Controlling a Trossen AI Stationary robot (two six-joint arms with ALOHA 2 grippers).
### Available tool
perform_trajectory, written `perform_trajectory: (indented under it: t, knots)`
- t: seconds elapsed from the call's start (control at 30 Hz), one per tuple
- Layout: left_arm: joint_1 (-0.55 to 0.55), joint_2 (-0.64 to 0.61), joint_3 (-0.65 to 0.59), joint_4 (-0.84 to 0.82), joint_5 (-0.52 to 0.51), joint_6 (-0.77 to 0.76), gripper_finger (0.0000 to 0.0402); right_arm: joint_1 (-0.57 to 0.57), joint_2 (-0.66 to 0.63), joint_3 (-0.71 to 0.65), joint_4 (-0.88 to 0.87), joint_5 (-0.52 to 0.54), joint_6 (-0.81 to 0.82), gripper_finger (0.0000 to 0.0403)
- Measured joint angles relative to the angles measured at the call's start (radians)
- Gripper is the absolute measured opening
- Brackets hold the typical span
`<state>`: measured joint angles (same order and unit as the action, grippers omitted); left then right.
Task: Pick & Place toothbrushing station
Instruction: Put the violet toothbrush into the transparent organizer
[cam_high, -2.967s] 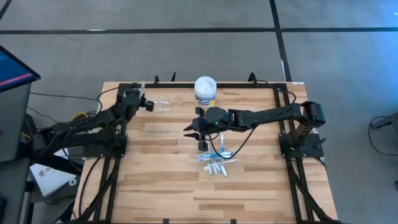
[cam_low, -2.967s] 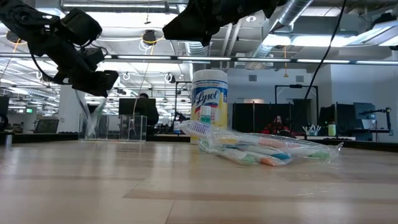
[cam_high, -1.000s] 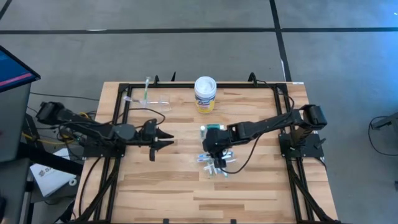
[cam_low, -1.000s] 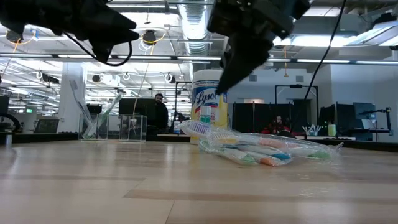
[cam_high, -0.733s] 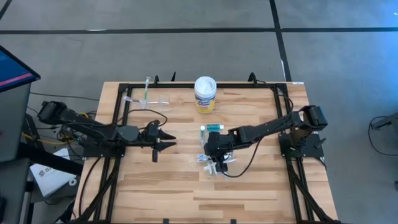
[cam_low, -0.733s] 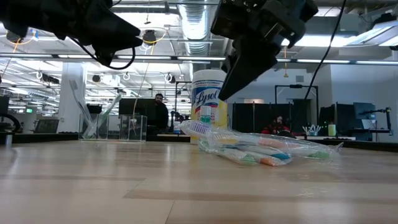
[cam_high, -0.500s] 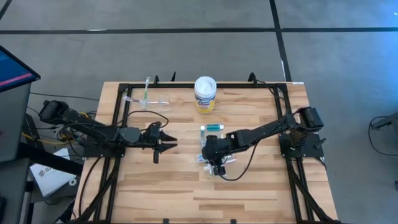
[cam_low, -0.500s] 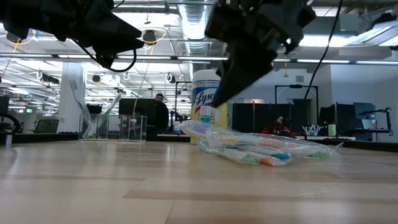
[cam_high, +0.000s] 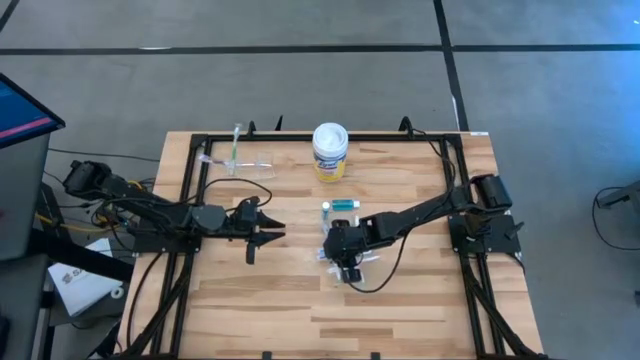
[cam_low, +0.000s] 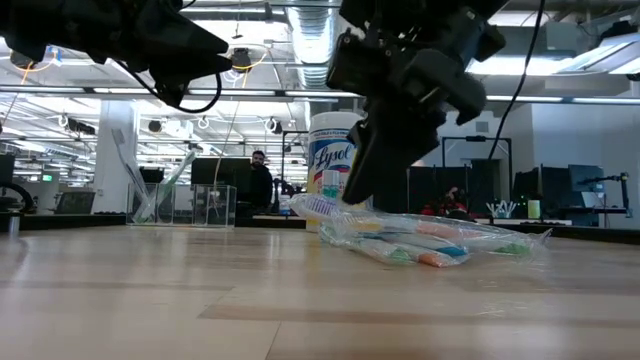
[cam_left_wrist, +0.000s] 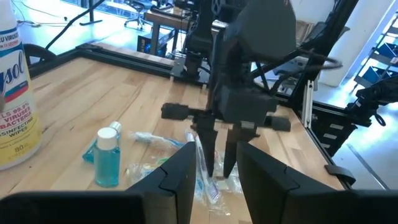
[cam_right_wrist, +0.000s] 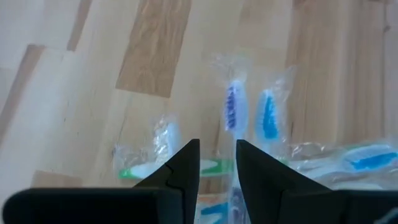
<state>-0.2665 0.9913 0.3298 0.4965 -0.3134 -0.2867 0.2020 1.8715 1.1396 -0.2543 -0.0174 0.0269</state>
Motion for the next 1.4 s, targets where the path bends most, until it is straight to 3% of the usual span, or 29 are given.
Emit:
perform_trajectory:
  t: [0.4, 0.57, 1.4]
  knots:
    - [0.0, 0.0, 0.0, 0.002, 0.0, 0.001, 0.0111, 0.001, 0.0, -0.001, -0.007, 0.026, -0.011, 0.0046]
    - [0.0, 0.0, 0.0, 0.004, 0.0, 0.001, 0.0111, 0.001, 0.0, -0.001, -0.037, 0.045, -0.034, 0.0006]
    - [0.0, 0.0, 0.0, 0.012, 0.0, 0.001, 0.0111, 0.006, -0.022, 0.089, -0.144, 0.098, -0.106, 0.0]
